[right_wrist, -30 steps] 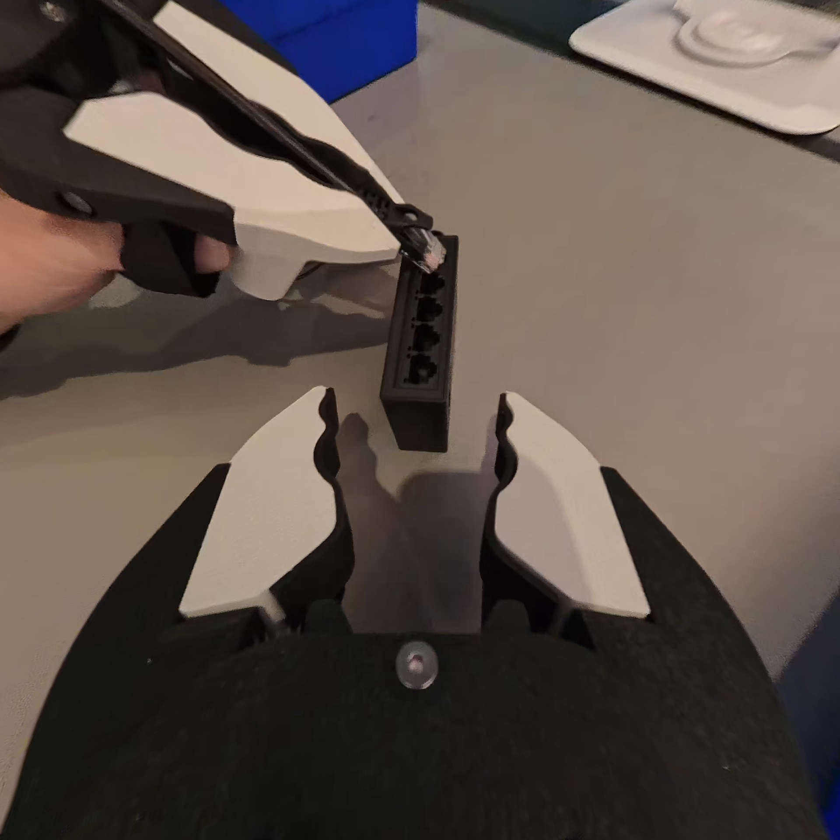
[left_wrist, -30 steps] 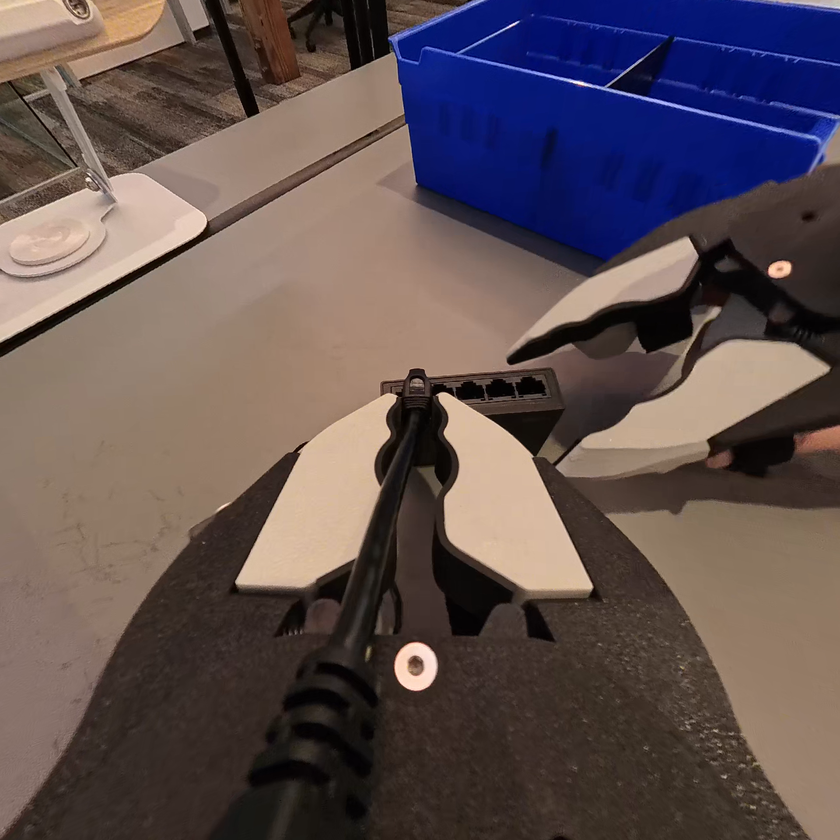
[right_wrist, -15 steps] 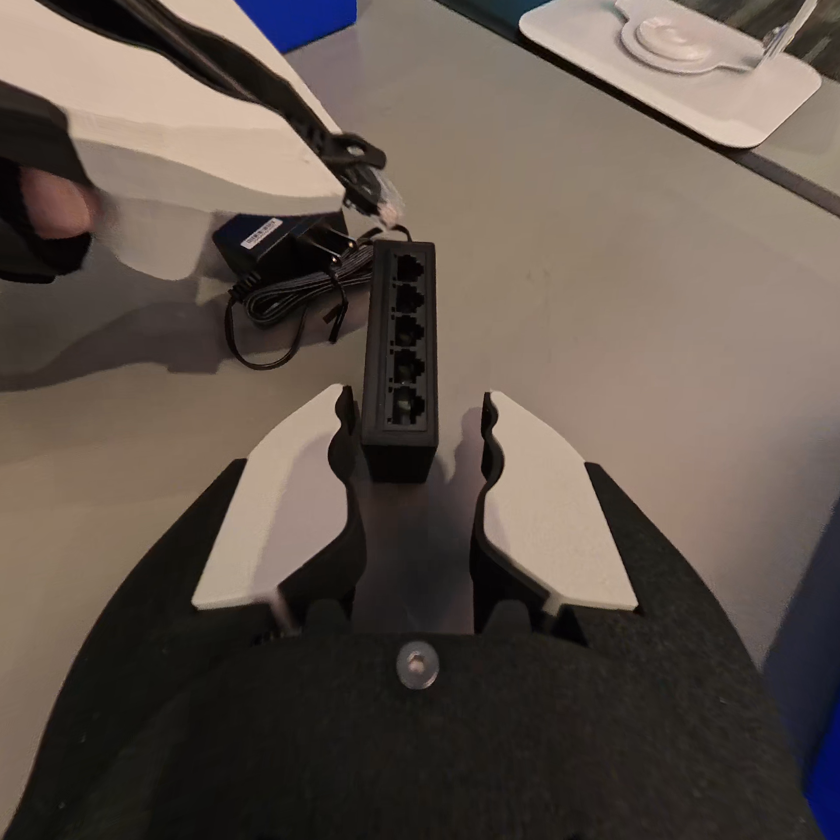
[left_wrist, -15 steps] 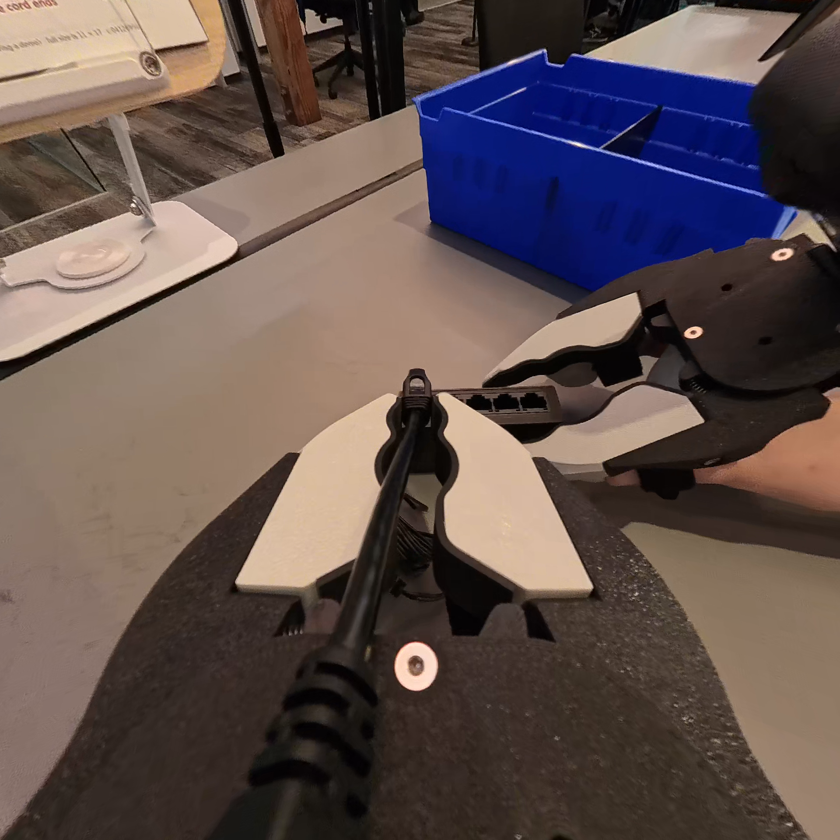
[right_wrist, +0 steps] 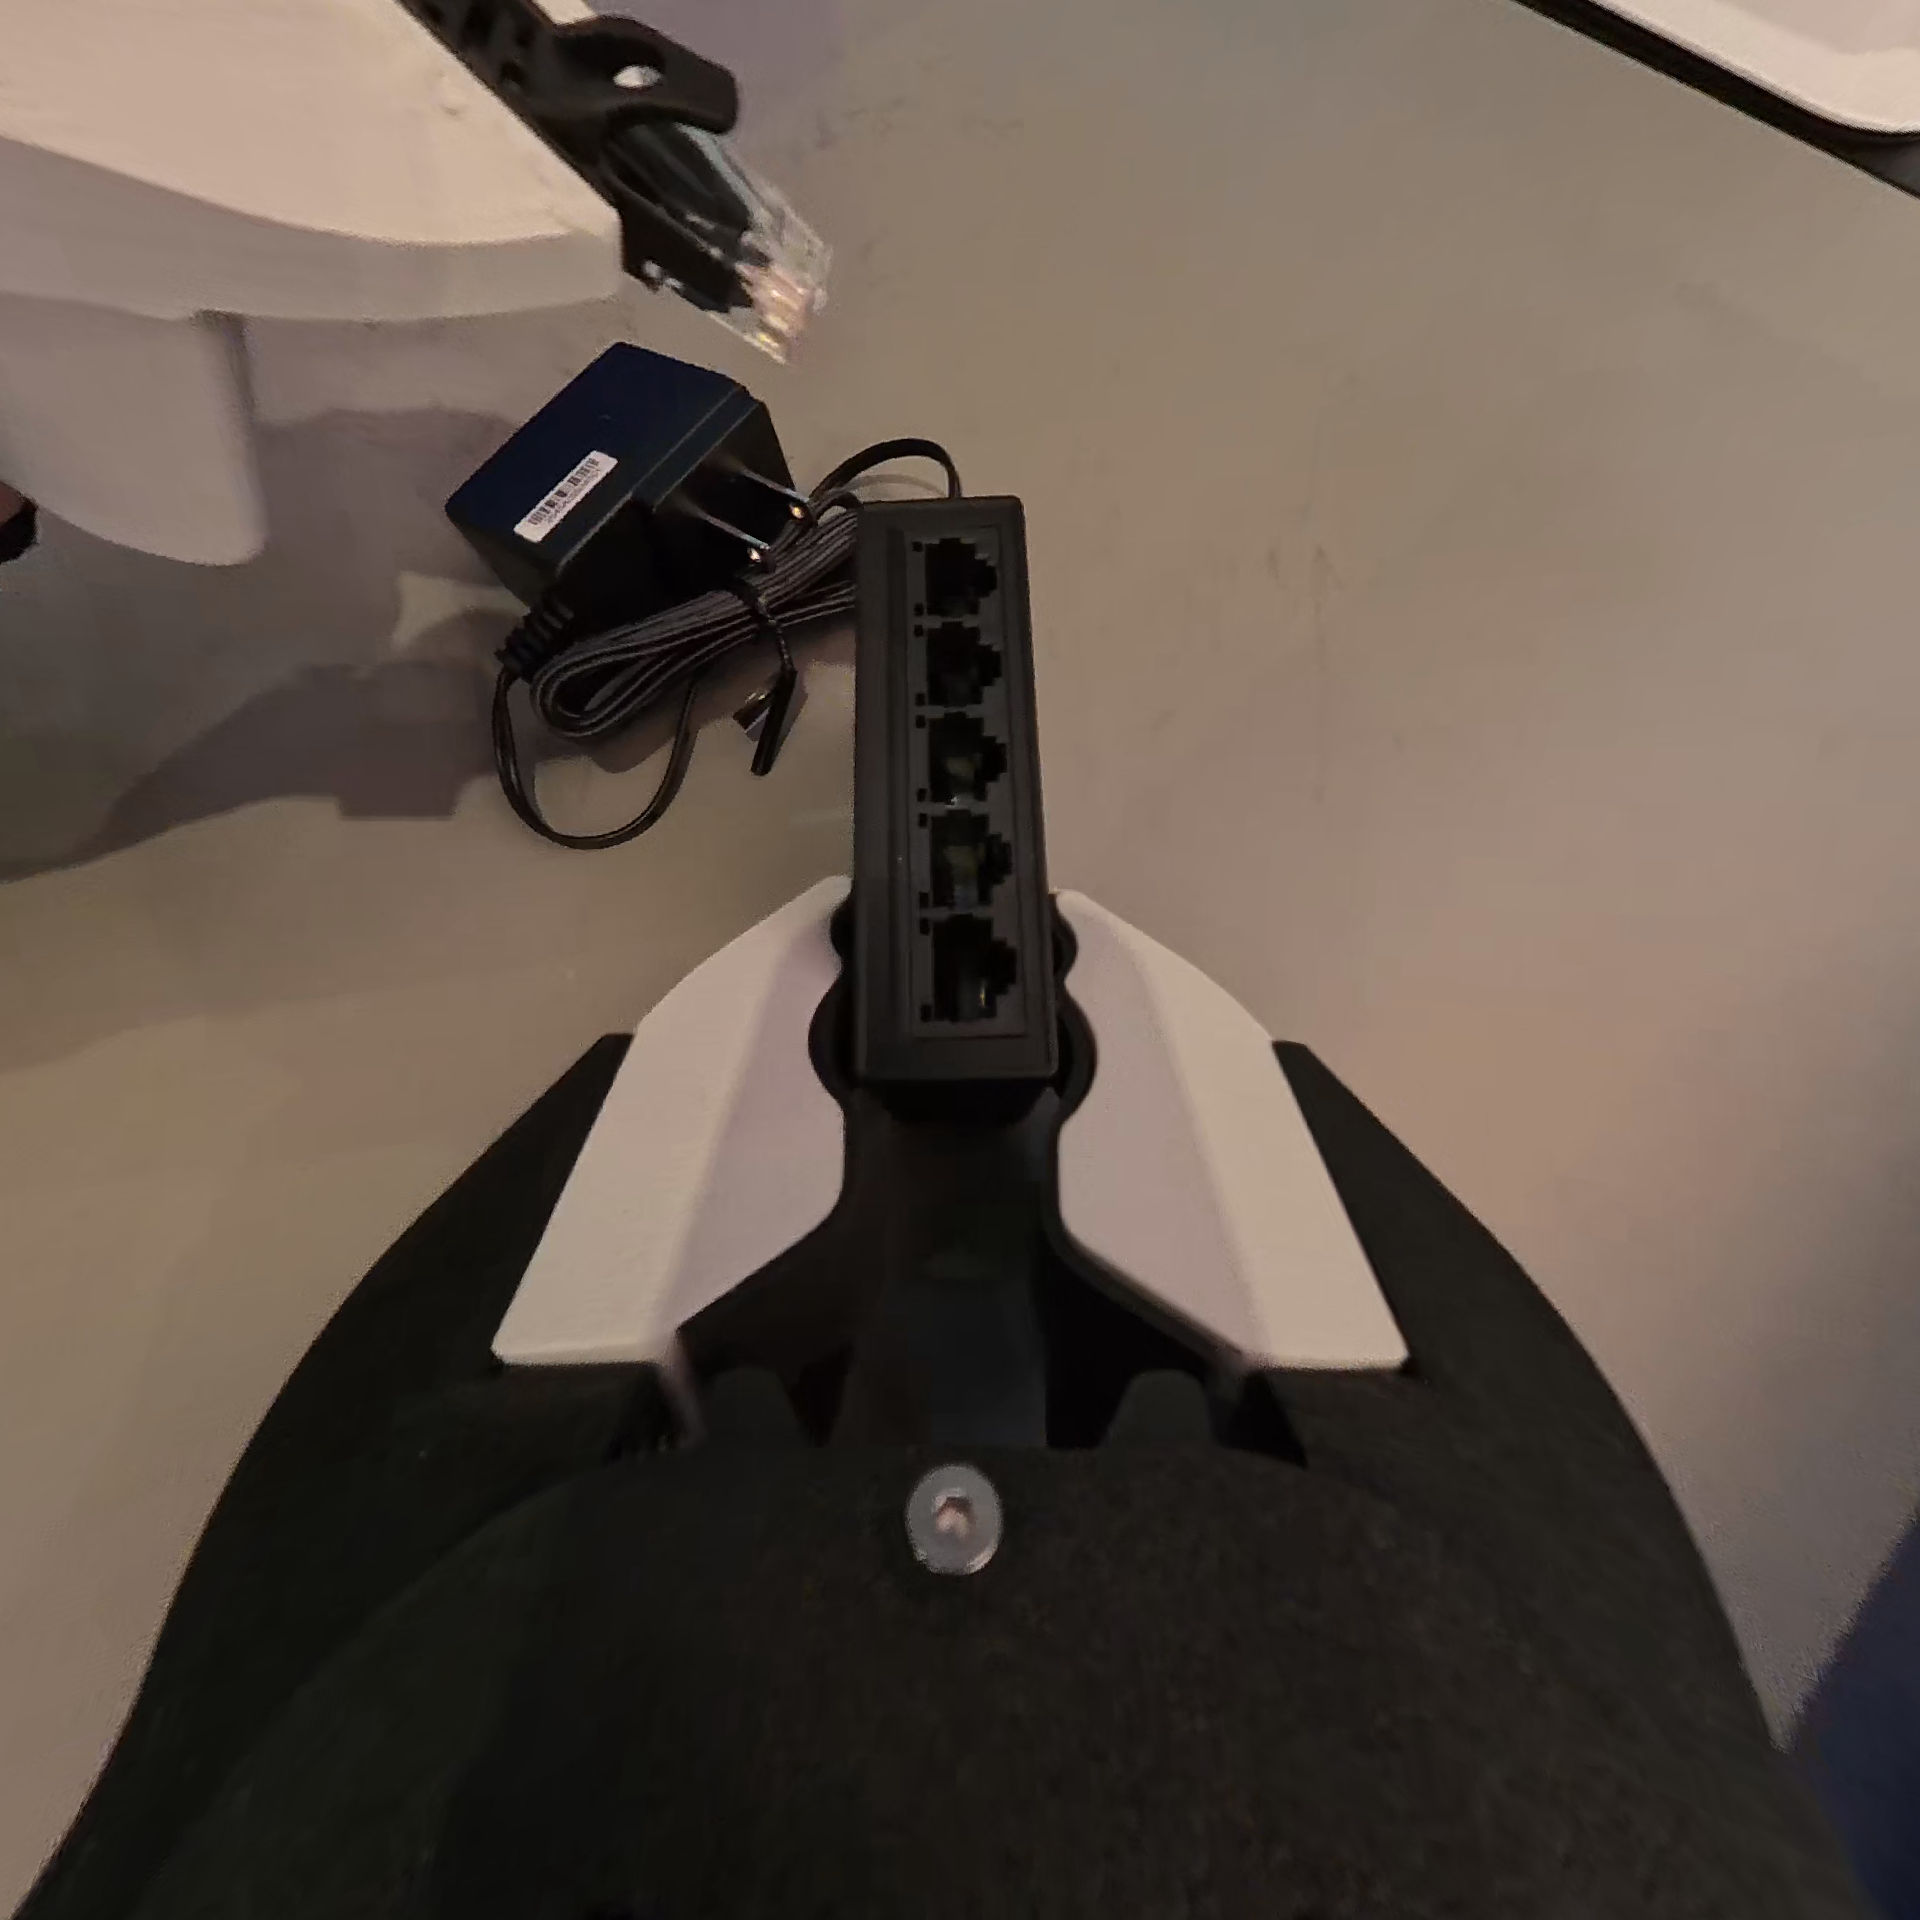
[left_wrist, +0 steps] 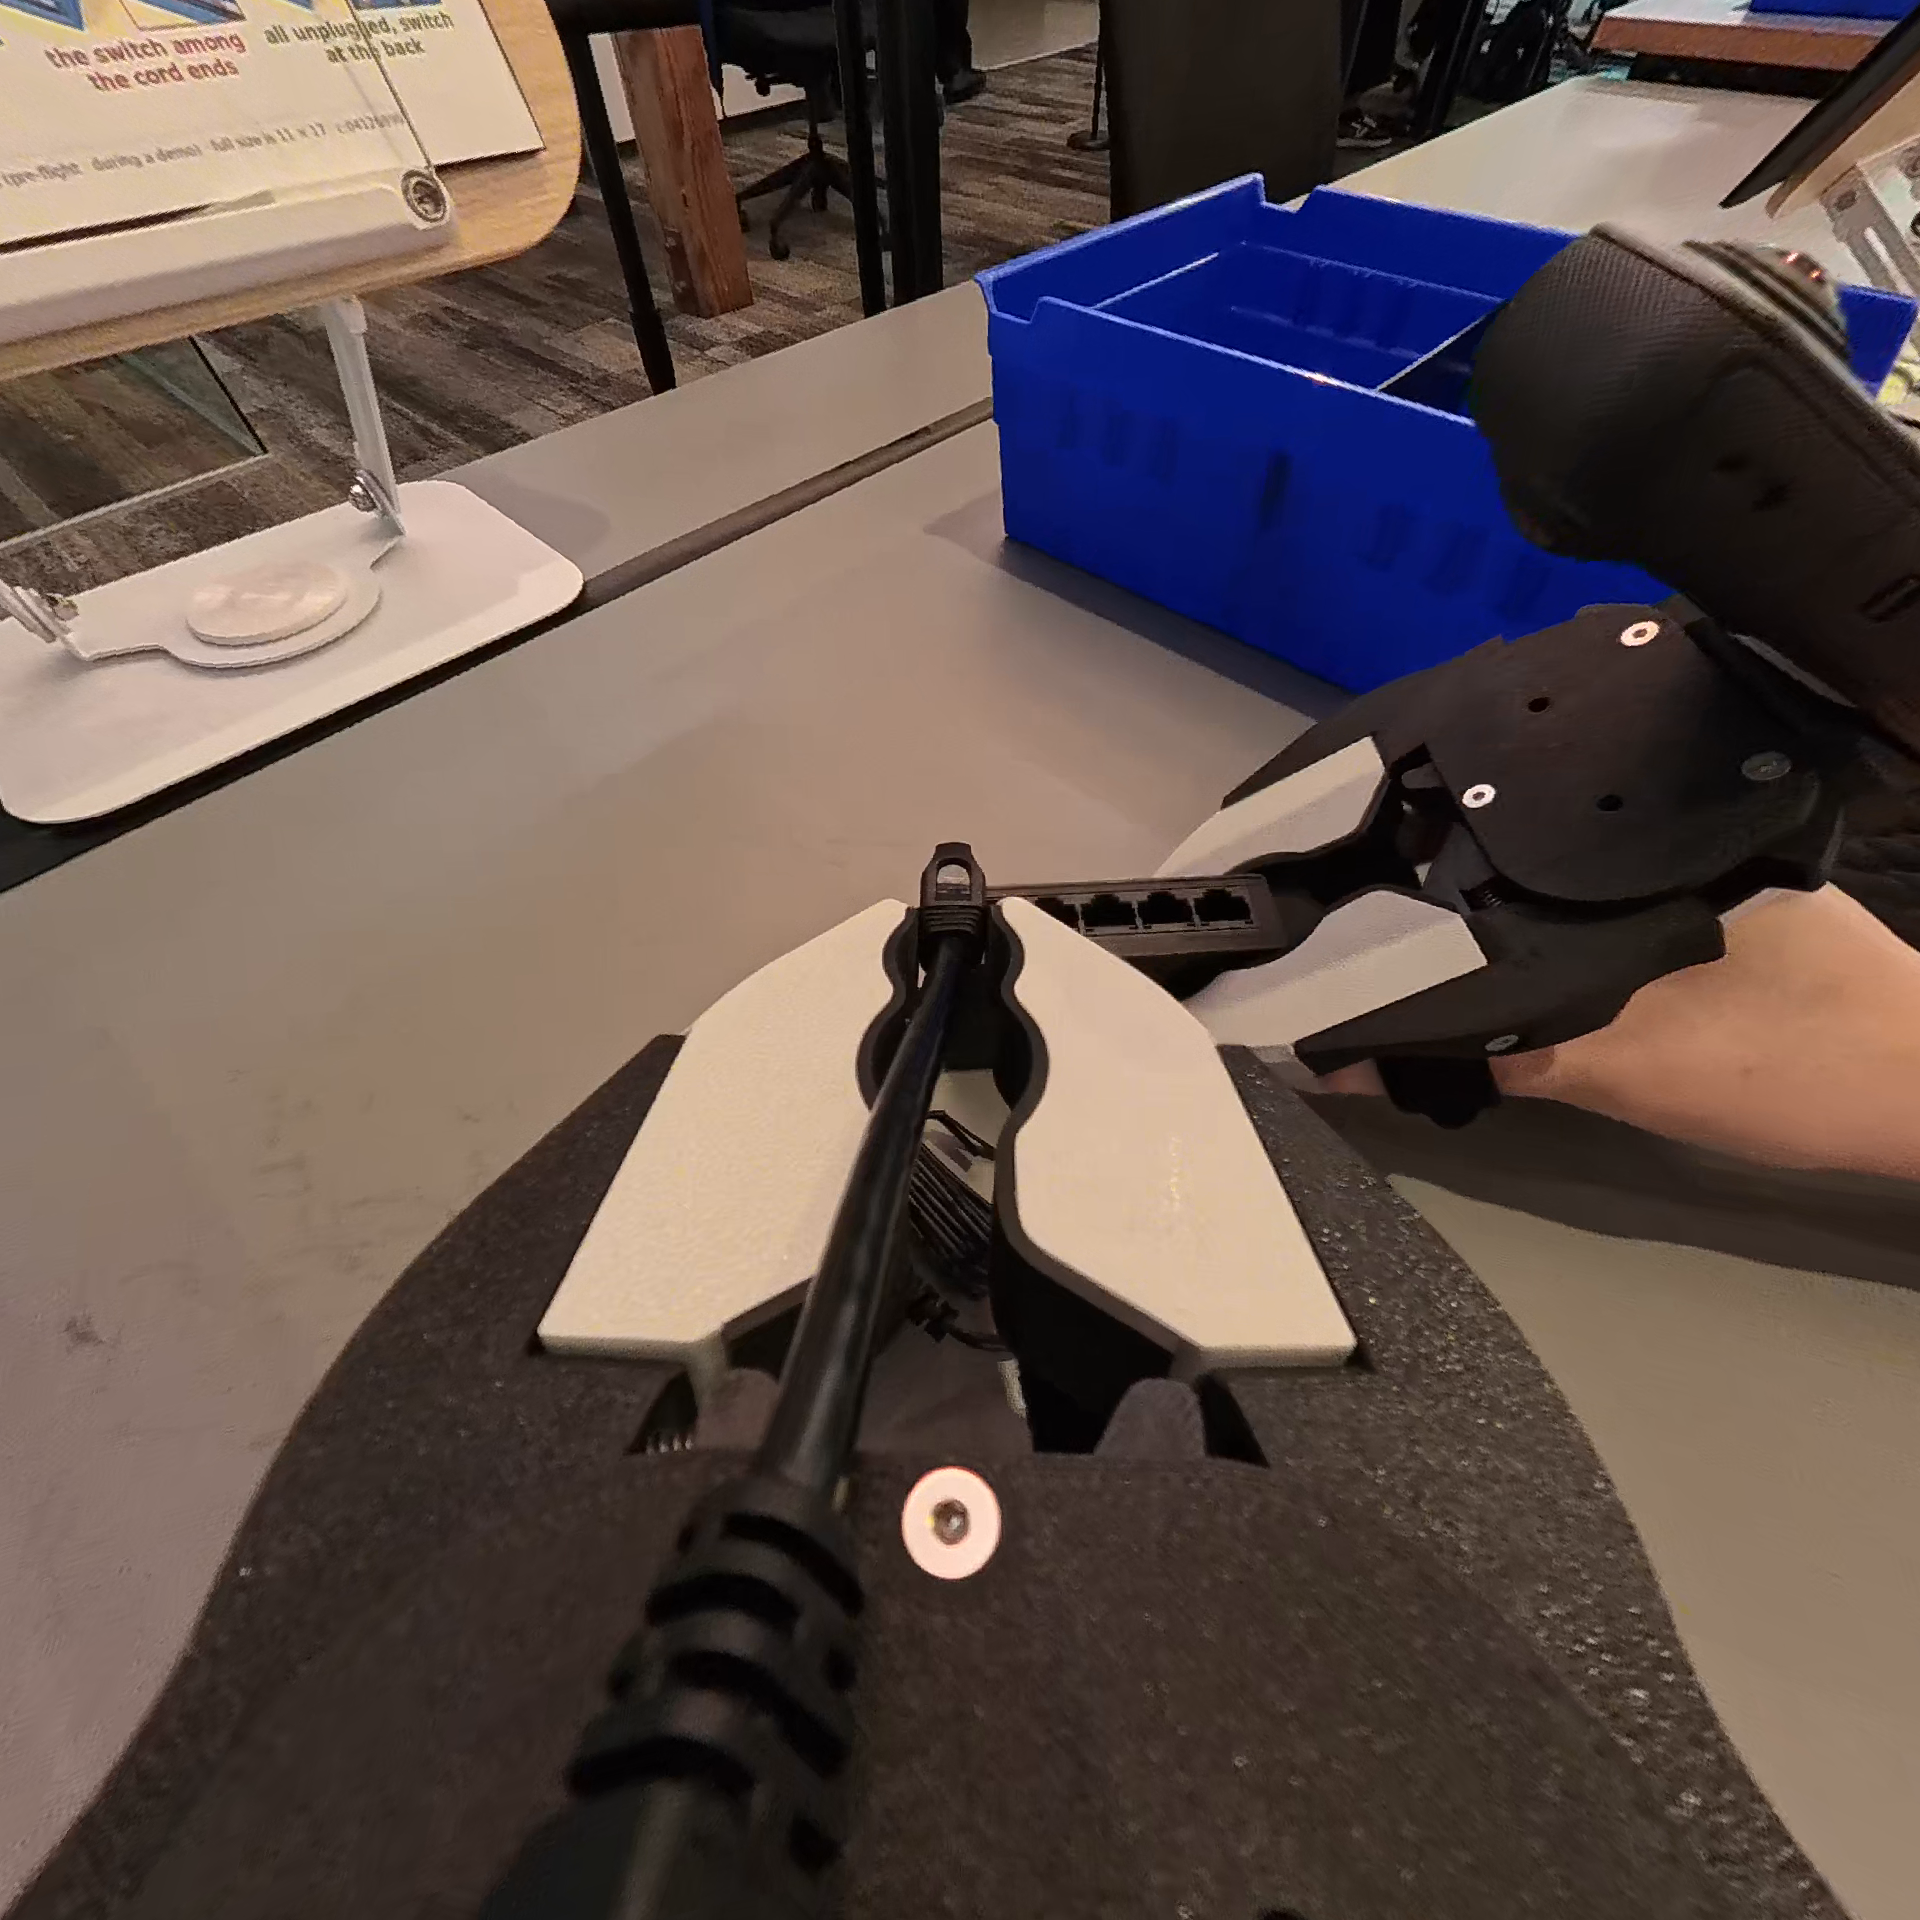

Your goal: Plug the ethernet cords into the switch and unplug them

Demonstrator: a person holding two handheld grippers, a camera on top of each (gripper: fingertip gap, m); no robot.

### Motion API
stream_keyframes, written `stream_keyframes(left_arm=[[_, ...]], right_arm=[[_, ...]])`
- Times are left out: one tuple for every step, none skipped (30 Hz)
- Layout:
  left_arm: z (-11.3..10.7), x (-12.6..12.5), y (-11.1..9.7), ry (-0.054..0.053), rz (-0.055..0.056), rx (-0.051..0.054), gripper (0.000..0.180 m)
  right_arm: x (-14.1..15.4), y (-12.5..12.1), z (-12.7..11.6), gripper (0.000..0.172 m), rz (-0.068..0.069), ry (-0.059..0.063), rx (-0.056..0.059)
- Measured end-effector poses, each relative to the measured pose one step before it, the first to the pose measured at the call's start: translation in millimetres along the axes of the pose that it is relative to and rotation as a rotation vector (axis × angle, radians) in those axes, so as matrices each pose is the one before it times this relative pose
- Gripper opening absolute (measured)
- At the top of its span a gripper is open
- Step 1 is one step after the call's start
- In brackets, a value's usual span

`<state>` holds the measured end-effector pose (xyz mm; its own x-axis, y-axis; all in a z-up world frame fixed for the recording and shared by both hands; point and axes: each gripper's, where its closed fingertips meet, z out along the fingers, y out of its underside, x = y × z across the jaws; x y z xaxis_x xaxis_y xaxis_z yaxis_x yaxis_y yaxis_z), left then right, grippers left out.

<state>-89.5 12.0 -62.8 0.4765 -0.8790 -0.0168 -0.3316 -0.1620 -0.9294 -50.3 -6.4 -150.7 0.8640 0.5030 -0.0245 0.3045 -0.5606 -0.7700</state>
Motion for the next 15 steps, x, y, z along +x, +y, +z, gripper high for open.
stream_keyframes(left_arm=[[-0.84,-0.82,-0.06,-0.0005,-0.0024,0.0009,0.011],[-0.89,-0.67,0.16,-0.0004,-0.0011,-0.0001,0.012],[-1.16,-0.58,0.11,0.0011,-0.0012,-0.0007,0.011],[-1.43,-0.03,-0.03,0.0044,-0.0029,-0.0004,0.011],[-1.82,0.6,-0.43,0.0079,-0.0055,-0.0003,0.011],[-2.46,0.89,-1.33,0.0077,-0.0061,0.0026,0.011],[-2.99,1.02,-2.49,0.0057,-0.0039,0.0064,0.011],[-3.32,1.07,-3.08,0.0043,-0.0014,0.007,0.011],[-3.27,1.75,-3.18,0.0059,-0.0016,0.0057,0.011],[-3.27,2.21,-3.46,0.0085,-0.0035,0.0051,0.011],[-3.37,2.76,-3.72,0.0112,-0.0055,0.0068,0.011],[-3.47,3.54,-3.98,0.0153,-0.0088,0.0074,0.011],[-3.63,3.89,-4.36,0.0193,-0.0107,0.0081,0.011],[-3.85,3.66,-4.74,0.0176,-0.0102,0.0093,0.011],[-4.05,2.61,-5.04,0.0126,-0.0075,0.0084,0.011]], right_arm=[[0.0,-0.83,-0.01,0.03,0.0037,-0.0031,0.0041],[0.14,-1.73,-0.78,0.03,0.0013,-0.0012,0.0129],[0.42,-2.84,-1.55,0.03,-0.0025,0.0035,0.0222],[0.53,-4.45,-2.45,0.03,-0.011,0.0071,0.0344],[1.62,-4.25,-2.67,0.03,-0.0211,0.016,0.0314],[2.36,-2.88,-1.89,0.03,-0.0347,0.0198,0.0173],[2.47,-1.71,-1.51,0.03,-0.0449,0.0197,0.0034],[1.87,-1.44,-1.46,0.03,-0.0551,0.0164,-0.0043],[2.23,-2.37,-2.04,0.029,-0.0643,0.0219,-0.0013],[2.13,-4.12,-2.77,0.029,-0.0725,0.0251,0.0052],[2.16,-5.02,-3.21,0.029,-0.078,0.0256,0.0031],[2.31,-5.86,-3.4,0.029,-0.08,0.0238,0.0013],[2.55,-6.72,-3.69,0.029,-0.0798,0.0221,0.0052],[3.98,-7.09,-3.87,0.029,-0.0767,0.0254,0.0086],[4.6,-6.26,-3.69,0.029,-0.0715,0.0206,0.0056]])
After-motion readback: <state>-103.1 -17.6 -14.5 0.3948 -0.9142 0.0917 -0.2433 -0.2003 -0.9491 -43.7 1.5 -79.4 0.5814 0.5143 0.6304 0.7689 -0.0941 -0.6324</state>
